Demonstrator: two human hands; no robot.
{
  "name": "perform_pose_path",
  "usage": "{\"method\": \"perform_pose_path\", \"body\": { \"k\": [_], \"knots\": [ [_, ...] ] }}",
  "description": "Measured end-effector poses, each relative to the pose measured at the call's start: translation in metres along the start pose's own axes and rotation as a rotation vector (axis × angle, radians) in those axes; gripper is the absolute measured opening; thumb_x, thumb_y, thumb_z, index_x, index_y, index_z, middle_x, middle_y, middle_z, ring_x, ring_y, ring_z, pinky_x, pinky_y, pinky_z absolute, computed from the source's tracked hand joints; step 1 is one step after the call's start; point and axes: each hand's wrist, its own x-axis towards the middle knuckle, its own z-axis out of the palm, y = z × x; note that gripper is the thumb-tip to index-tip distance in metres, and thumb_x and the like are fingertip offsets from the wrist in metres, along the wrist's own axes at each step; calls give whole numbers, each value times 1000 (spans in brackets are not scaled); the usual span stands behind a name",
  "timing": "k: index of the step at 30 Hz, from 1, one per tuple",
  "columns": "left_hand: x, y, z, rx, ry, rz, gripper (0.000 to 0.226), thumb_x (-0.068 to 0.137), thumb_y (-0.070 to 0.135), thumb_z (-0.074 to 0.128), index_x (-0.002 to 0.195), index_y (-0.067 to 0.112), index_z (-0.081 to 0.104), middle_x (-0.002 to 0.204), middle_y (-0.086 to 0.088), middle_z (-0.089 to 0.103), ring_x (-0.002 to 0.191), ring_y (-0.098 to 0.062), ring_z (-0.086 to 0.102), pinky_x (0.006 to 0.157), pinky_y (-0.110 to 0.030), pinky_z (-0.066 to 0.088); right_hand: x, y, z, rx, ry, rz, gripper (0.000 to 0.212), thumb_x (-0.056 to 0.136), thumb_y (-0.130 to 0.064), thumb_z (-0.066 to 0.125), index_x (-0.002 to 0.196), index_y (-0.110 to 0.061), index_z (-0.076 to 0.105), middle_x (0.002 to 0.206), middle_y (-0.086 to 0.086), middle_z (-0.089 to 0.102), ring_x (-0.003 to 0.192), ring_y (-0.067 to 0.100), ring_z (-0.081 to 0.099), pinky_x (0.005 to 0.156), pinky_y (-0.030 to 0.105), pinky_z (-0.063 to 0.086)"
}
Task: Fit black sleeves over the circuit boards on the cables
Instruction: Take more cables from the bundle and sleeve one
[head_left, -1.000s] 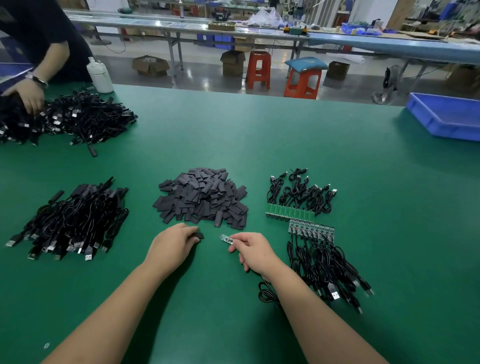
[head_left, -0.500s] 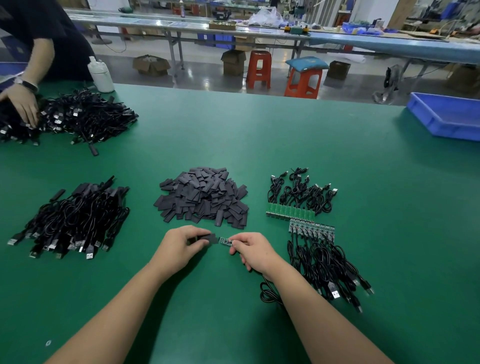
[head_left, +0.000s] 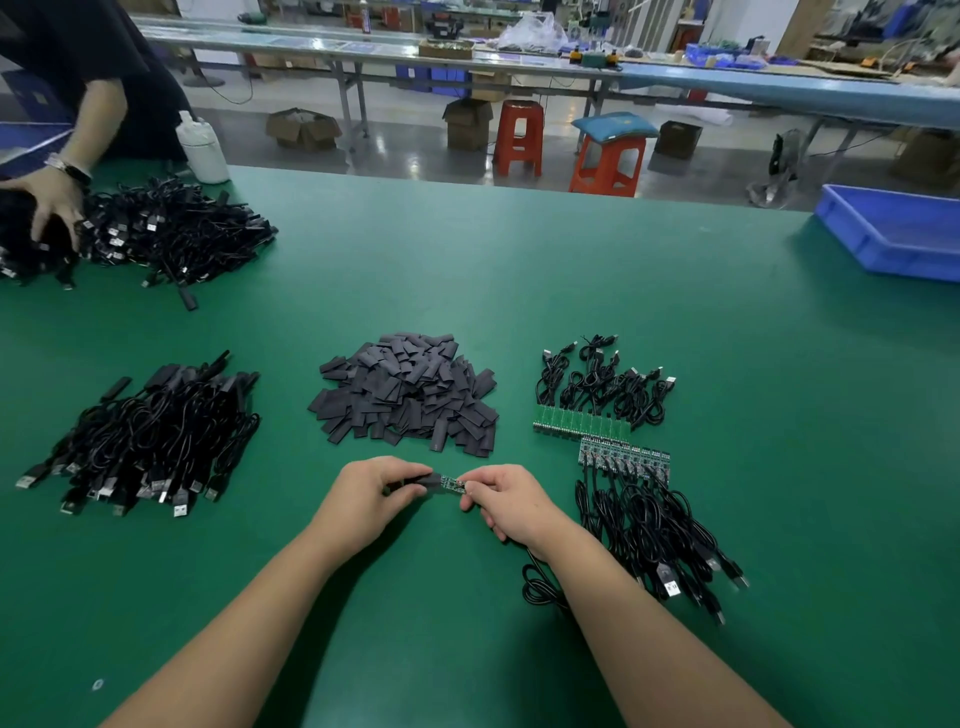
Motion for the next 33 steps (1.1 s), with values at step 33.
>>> {"method": "perform_pose_path", "body": {
  "k": [33],
  "knots": [
    [15, 10, -7, 269, -78, 256, 21, 93, 16, 64, 113, 19, 72, 105, 5, 69, 92, -17, 64, 85, -30, 50, 6, 9, -1, 41, -16, -22, 19, 102, -18, 49, 105, -26, 67, 82, -5, 73, 48, 9, 45, 44, 23, 42]
  ]
}}
